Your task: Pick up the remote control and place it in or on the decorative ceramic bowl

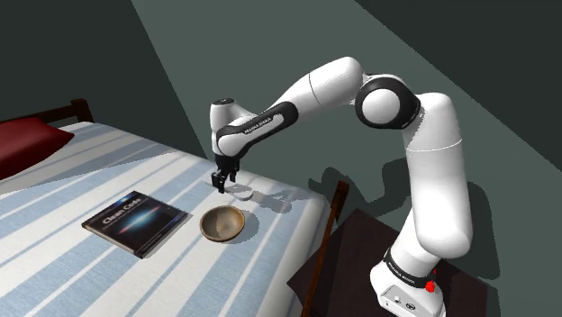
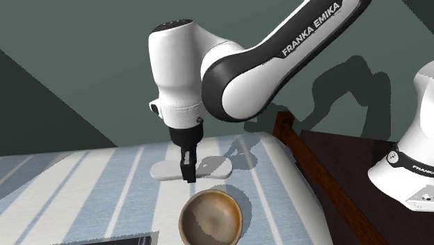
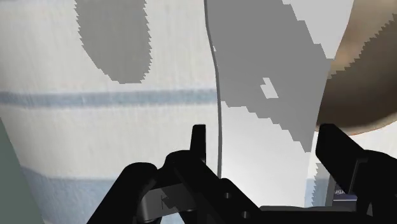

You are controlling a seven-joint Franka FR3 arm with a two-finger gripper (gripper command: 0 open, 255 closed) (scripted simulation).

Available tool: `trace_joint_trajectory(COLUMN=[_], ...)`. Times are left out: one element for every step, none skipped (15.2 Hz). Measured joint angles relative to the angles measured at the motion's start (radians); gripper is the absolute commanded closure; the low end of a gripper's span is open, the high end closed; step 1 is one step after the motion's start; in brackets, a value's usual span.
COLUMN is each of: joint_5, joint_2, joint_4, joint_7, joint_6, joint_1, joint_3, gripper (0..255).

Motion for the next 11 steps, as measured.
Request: trace_joint_trajectory(joint_5=[0.000, -0.002, -0.002, -0.002, -0.002, -0.001, -0.003, -0.005, -0.006, -0.008, -0.011], joint_2=[-0.021, -0.025, -0.041, -0.060, -0.080, -0.105, -0.110, -0.110, -0.111, -0.104, -0.094], joint_4=[-0.029, -0.036, -0.062, -0.089, -0.122, -0.162, -0.167, -0.173, -0.183, -0.186, -0.187], joint_7=[0.019, 0.040, 0.057, 0.076, 0.093, 0.115, 0.136, 0.146, 0.152, 0.156, 0.160], joint_6=[0.006, 0.010, 0.019, 0.027, 0.039, 0.053, 0.053, 0.058, 0.067, 0.077, 0.088], joint_1=[0.012, 0.027, 0.038, 0.049, 0.059, 0.072, 0.087, 0.093, 0.097, 0.098, 0.101], joint_3=[0.005, 0.010, 0.015, 0.020, 0.025, 0.032, 0.038, 0.040, 0.041, 0.040, 0.039], gripper=[255, 255, 255, 255, 255, 255, 255, 255, 255, 255, 255])
